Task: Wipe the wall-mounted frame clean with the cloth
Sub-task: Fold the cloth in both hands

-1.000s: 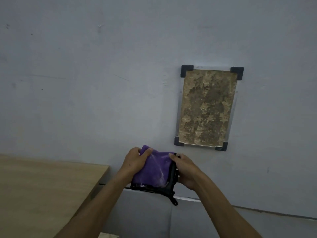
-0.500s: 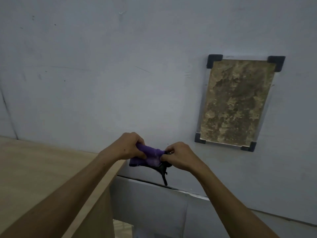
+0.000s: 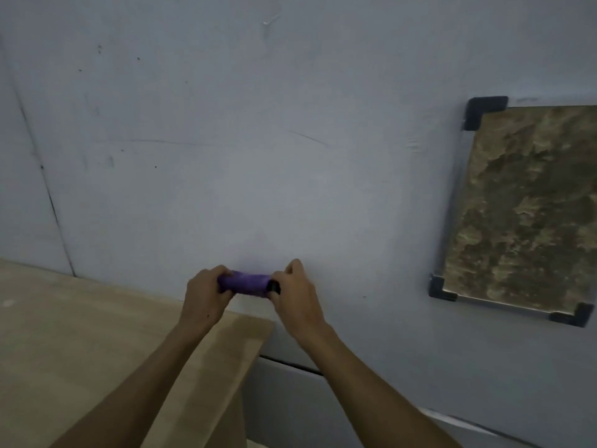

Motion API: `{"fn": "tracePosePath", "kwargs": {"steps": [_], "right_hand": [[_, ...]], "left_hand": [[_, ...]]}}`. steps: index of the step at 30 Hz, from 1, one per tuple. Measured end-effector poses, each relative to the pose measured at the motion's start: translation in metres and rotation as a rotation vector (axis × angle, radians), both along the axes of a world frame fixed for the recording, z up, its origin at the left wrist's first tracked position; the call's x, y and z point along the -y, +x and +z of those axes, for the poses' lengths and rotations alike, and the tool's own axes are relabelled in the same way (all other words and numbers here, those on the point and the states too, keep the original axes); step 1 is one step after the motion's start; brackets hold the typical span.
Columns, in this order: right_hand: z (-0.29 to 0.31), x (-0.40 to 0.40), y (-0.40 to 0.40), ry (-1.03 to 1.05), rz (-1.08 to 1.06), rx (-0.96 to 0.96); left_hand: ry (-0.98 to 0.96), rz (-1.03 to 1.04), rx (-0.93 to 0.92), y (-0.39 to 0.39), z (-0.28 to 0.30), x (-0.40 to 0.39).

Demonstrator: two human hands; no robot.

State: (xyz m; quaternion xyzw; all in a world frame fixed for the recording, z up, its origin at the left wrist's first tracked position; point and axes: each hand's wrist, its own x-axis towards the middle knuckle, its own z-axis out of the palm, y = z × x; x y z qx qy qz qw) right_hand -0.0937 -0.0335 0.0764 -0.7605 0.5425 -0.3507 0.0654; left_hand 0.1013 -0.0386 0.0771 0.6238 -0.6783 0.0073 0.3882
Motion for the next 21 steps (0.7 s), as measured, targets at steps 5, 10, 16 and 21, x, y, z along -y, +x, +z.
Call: {"fn": "tracePosePath", "kwargs": {"steps": [5,10,16,21], "right_hand": [[-0.08,0.002,0.014,0.309,0.139,-0.188],[-0.087,0.006,0.005,0.333,0.242,-0.117],[-0.075,-0.001,0.018,0.371,0.323,-0.039],[-0.074,-0.01,-0.008,0.428,0.219,-0.034]], "left_hand": [[0.221,-0.01,0.154,0.057,-0.083,-0.003],[0.327,0.047,0.208,0.05,-0.075,0.002],[0.305,-0.092,0.188,0.003,-0.067,0.004],[0.558,-0.06,0.284,-0.012,-0.079,-0.004]]}}
